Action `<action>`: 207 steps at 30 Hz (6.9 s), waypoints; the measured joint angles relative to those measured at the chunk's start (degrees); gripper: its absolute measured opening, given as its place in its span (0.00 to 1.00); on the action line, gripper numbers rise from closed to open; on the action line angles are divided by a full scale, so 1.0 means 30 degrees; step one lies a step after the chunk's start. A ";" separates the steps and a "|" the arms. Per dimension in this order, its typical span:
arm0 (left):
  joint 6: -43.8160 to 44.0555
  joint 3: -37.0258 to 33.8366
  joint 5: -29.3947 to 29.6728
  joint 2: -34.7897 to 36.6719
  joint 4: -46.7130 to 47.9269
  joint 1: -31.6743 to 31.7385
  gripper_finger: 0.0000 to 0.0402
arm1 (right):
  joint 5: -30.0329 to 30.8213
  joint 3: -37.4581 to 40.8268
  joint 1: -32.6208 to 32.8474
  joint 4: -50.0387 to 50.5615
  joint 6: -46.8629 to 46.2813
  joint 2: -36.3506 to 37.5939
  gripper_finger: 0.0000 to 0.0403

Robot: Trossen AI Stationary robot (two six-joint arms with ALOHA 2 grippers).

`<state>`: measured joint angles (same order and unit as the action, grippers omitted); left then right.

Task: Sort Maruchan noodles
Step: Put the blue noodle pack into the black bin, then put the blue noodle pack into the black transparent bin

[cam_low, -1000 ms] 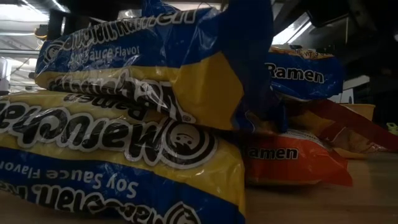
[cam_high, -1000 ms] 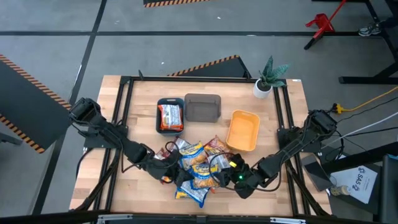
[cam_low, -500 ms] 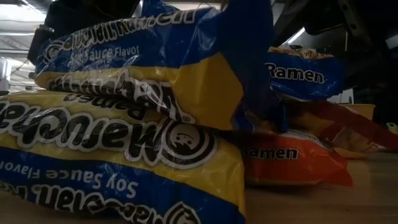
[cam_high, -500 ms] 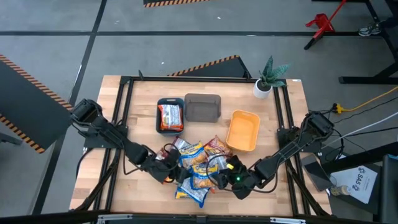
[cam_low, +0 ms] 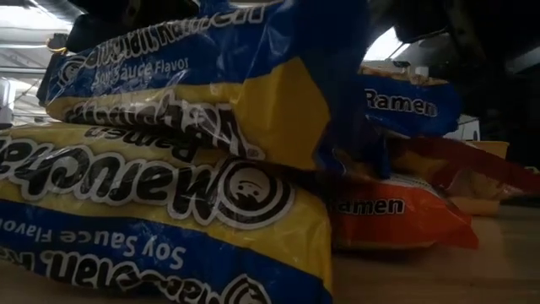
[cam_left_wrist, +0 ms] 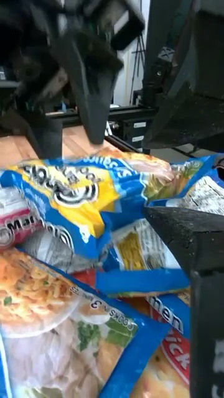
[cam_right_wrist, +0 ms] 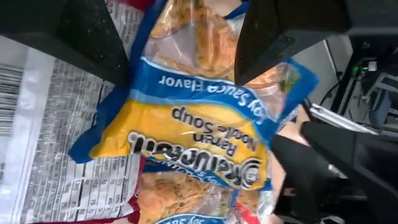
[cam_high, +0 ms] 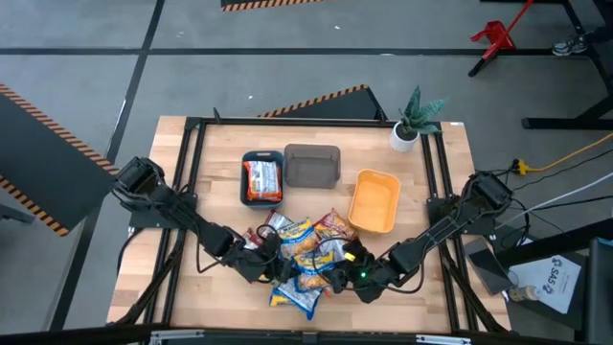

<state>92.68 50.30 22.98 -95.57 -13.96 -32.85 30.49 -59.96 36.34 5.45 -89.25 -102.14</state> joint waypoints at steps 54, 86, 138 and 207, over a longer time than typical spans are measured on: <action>-0.2582 0.0029 -0.2986 0.0299 -0.3669 0.2588 0.38 | -0.3296 -0.0022 -0.2232 -0.0964 0.9597 0.2791 0.00; -0.2943 0.0015 -0.1567 0.0299 -0.3502 0.3318 0.38 | 0.0037 -0.0083 0.1528 -0.3060 1.6012 0.0651 0.69; 0.2966 0.0168 0.2628 0.3836 0.6823 -0.1677 0.39 | 0.1169 -0.3758 0.0979 0.3664 0.2242 -0.2074 0.69; 0.4676 0.0153 -0.2515 0.0541 0.1857 -0.0278 0.52 | -0.1481 -0.3257 -0.0388 0.2576 0.1093 -0.2834 0.69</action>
<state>106.71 50.76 15.43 -93.95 -8.39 -33.68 26.04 -69.73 35.18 13.18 -85.97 -110.64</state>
